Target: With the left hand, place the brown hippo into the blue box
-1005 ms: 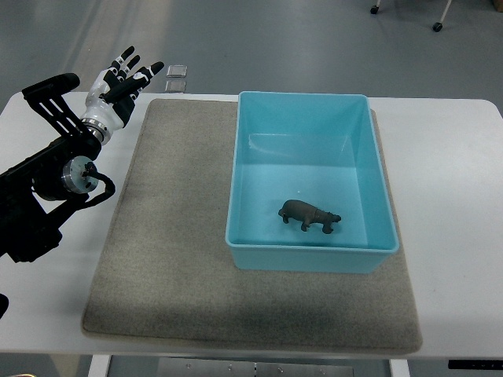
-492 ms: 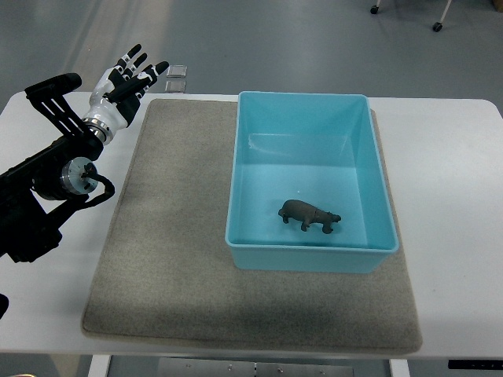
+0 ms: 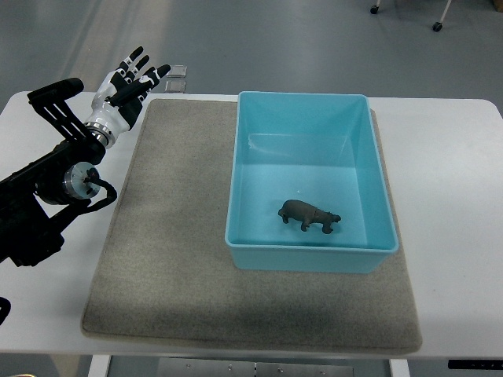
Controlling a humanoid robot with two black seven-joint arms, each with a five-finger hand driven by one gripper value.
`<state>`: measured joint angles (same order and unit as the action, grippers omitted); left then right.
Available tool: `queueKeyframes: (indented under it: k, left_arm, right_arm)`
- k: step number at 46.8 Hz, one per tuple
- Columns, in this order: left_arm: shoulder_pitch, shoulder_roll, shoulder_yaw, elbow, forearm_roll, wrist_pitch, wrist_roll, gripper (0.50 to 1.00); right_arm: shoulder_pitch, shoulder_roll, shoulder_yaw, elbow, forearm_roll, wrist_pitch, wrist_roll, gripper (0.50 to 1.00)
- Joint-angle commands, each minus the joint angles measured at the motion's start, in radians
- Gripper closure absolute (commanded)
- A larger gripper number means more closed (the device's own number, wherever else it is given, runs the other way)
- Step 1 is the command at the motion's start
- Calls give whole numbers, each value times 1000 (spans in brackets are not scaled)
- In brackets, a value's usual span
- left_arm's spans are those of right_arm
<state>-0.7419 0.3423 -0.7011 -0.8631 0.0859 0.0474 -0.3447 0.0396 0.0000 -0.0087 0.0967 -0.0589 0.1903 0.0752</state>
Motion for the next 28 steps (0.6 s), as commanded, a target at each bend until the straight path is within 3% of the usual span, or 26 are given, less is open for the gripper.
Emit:
queueKeyframes:
  k: [1,28]
  left_arm:
    - [6,0,0,-1,-1,2,-5,504]
    - [18,-22,-3,-10,-1,11,-5,504]
  right_arm:
    - [-1,0,-1,0,1,0,0,564]
    - [2,0,-2,14,-7,11,-5,564]
